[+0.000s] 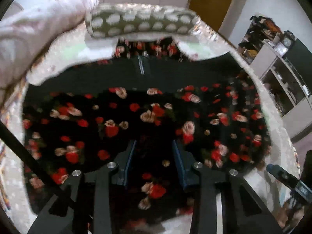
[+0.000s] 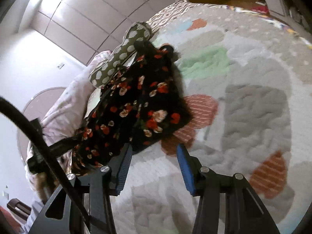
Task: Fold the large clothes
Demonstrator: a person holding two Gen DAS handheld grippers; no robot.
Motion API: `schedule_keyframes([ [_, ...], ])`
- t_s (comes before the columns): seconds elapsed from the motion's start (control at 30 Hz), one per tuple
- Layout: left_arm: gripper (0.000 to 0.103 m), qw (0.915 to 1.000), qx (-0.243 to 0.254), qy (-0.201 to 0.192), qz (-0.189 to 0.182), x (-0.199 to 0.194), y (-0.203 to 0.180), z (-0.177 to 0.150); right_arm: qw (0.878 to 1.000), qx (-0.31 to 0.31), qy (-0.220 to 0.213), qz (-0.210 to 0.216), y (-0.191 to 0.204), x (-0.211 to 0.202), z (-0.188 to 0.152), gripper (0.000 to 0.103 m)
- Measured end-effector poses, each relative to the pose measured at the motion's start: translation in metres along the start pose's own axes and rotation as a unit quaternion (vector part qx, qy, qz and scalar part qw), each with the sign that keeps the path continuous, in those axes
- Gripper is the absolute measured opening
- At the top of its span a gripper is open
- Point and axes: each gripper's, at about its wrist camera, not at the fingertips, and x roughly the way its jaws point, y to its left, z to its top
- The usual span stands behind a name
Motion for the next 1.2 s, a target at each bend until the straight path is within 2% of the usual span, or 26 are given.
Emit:
schedule_keyframes([
  [0.07,0.036,0.9997,0.017,0.005,0.015,0.016,-0.005,-0.003,1.000,-0.005,0.006,0.000,0.004,0.011,0.003,0.052],
  [0.1,0.037,0.9988,0.036,-0.013,0.030,0.018,-0.011,-0.006,1.000,-0.005,0.006,-0.001,0.006,0.017,0.004,0.052],
  [0.2,0.037,0.9960,0.063,-0.027,0.057,0.021,-0.020,-0.010,1.000,0.013,0.002,0.000,0.006,0.036,0.010,0.056],
  [0.47,0.038,0.9946,0.059,-0.056,0.065,0.022,-0.020,-0.013,0.996,0.069,-0.055,0.009,0.004,0.059,0.021,0.057],
  [0.53,0.038,0.9933,0.065,-0.061,0.074,0.021,-0.023,-0.014,0.995,0.083,-0.059,0.009,0.005,0.064,0.025,0.052],
  [0.57,0.038,0.9931,0.066,-0.060,0.076,0.019,-0.024,-0.014,0.994,0.093,-0.058,0.009,0.003,0.067,0.028,0.035],
  [0.6,0.037,0.9940,0.060,-0.056,0.071,0.015,-0.023,-0.012,0.993,0.106,-0.052,0.017,0.000,0.069,0.031,0.030],
  [0.7,0.030,0.9984,0.014,-0.048,0.028,-0.015,-0.004,-0.009,0.992,0.117,-0.048,0.012,0.004,0.064,0.039,0.023],
  [0.77,0.030,0.9973,0.001,-0.073,0.011,-0.050,0.013,-0.015,0.996,0.069,-0.053,-0.018,0.028,0.055,0.047,0.022],
  [0.9,0.035,0.9904,-0.004,-0.134,0.033,-0.124,0.065,-0.045,0.994,-0.045,-0.072,-0.069,0.106,0.037,0.063,0.021],
  [0.97,0.037,0.9871,-0.023,-0.151,0.048,-0.150,0.101,-0.061,0.986,-0.115,-0.079,-0.091,0.161,0.037,0.064,0.021],
  [1.07,0.037,0.9785,-0.069,-0.173,0.090,-0.184,0.164,-0.086,0.963,-0.234,-0.079,-0.111,0.248,0.052,0.041,0.021],
  [1.13,0.037,0.9724,-0.101,-0.182,0.105,-0.198,0.197,-0.098,0.950,-0.289,-0.066,-0.101,0.296,0.070,0.017,0.021],
  [1.2,0.037,0.9649,-0.141,-0.190,0.114,-0.212,0.235,-0.111,0.940,-0.325,-0.050,-0.091,0.328,0.087,-0.009,0.021],
])
